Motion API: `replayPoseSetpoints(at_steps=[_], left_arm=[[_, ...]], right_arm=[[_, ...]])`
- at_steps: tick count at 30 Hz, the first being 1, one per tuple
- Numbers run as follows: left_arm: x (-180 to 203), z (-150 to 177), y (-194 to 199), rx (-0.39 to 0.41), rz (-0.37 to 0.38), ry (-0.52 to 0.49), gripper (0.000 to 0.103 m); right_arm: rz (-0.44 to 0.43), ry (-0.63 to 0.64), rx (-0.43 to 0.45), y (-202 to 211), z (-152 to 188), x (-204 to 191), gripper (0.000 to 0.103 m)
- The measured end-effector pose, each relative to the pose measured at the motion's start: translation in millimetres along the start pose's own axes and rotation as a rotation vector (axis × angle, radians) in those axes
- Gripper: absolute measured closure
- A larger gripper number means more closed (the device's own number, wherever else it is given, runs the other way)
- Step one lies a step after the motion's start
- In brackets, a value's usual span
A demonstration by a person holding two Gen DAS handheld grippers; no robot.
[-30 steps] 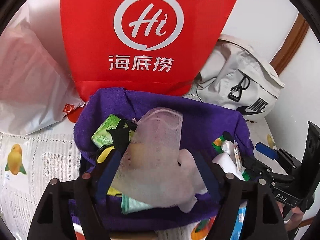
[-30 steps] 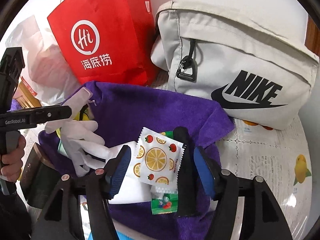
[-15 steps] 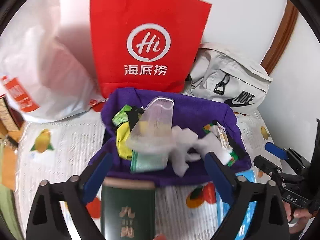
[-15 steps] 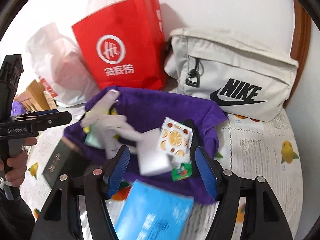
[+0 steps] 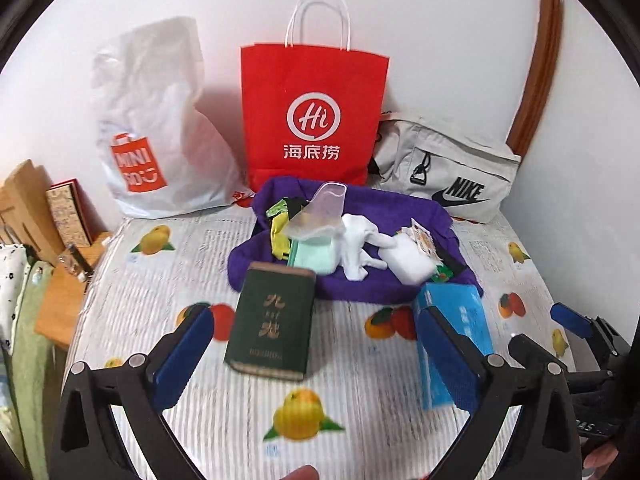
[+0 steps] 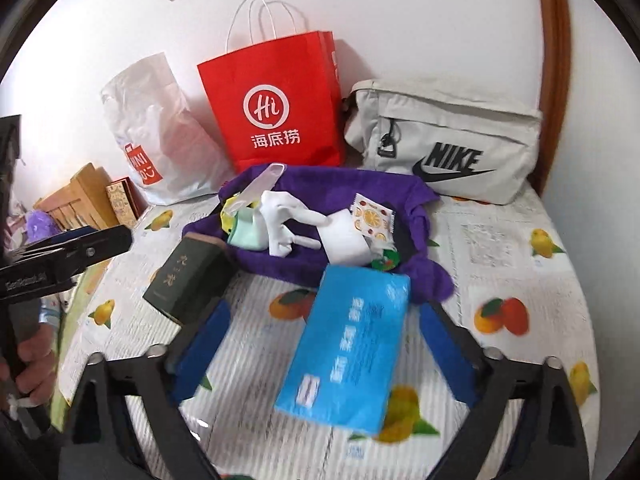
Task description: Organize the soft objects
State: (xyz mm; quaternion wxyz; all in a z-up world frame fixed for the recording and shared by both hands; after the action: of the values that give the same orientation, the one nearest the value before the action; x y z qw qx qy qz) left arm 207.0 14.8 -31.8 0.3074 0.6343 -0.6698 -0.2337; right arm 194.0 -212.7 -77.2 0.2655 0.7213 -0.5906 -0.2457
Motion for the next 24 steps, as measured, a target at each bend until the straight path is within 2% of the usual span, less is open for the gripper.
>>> replayPoseSetpoints(at_steps=[10,17,24], left_arm=[[11.4,60.1,71.3,0.068,-0.072,-0.022,0.000],[14.5,96.5,100.5,0.080,-0.063,-0.008,0.000],[20.8,117.7,120.1,0.107,-0.081,-0.031,0.000]], right_arm=[[0.048,-0.038,0.030,59.8,41.5,-14.6,0.004],[0.080,-0.029,0.056,99.4,72.9,-19.7,0.004],[0.099,-0.029,0.073,124.8,100.5,-18.9,0.004]])
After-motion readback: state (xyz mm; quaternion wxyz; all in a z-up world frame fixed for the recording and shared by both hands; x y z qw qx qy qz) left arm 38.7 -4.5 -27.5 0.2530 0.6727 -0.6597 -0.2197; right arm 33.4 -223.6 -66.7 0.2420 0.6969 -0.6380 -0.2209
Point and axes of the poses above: each gripper's, at about its wrist camera, not at the fingertips, and y roughly against the way its jaws point, x to its right, z to its underside, the point moved 1 cm from there along -y, roughly the way its jaws point, and after that the axes turned 3 degrees about y, right-handed, at the moved point
